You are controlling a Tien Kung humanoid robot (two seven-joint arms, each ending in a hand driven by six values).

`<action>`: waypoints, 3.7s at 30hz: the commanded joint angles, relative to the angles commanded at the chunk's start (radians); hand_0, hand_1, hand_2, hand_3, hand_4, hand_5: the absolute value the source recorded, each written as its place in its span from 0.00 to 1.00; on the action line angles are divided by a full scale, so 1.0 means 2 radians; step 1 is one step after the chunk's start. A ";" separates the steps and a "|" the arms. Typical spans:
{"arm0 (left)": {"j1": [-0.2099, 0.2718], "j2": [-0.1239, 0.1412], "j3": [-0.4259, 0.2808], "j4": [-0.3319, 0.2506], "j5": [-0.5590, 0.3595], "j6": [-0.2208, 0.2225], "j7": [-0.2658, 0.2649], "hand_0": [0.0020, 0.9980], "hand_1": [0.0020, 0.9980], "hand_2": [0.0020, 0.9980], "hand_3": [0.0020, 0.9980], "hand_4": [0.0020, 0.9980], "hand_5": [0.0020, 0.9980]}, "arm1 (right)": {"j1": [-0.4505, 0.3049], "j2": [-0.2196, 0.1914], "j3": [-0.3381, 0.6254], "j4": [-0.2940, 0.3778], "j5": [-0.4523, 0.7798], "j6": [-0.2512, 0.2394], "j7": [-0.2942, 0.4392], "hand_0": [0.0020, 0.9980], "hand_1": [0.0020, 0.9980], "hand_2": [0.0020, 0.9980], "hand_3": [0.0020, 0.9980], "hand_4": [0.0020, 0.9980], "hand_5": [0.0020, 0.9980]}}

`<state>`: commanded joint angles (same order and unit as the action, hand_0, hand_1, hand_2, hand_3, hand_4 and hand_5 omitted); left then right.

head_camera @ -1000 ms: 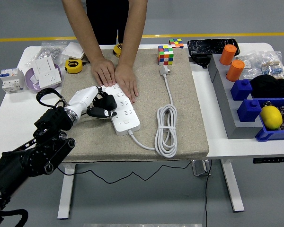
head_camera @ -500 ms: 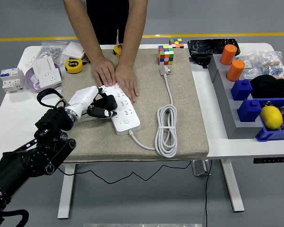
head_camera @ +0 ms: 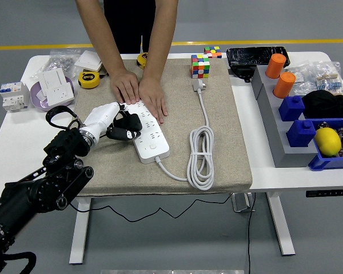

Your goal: Pick up the plug,place it near the board,insert it into the board,press the button

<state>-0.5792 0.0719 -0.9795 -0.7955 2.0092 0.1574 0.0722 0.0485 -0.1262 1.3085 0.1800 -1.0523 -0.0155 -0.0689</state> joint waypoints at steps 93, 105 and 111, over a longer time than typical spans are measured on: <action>0.177 0.012 -0.312 -0.367 -0.282 0.020 -0.112 0.89 0.99 0.95 0.93 1.00 1.00 | -0.002 0.005 0.009 0.000 -0.002 0.000 0.000 0.79 0.70 0.70 0.66 0.99 0.77; 0.270 -0.031 -0.371 -0.367 -0.532 -0.009 -0.142 0.84 0.94 0.92 0.91 1.00 1.00 | -0.003 0.006 0.012 0.000 -0.001 -0.001 0.000 0.79 0.70 0.70 0.66 0.99 0.77; 0.291 -0.036 -0.381 -0.369 -0.635 -0.009 -0.142 0.81 0.91 0.90 0.91 1.00 1.00 | -0.001 0.008 0.009 0.000 0.004 0.000 0.002 0.79 0.70 0.70 0.66 0.99 0.77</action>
<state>0.0030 0.0000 -1.7413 -1.5342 0.7399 0.1403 -0.2109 0.0456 -0.1109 1.3267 0.1800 -1.0442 -0.0158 -0.0643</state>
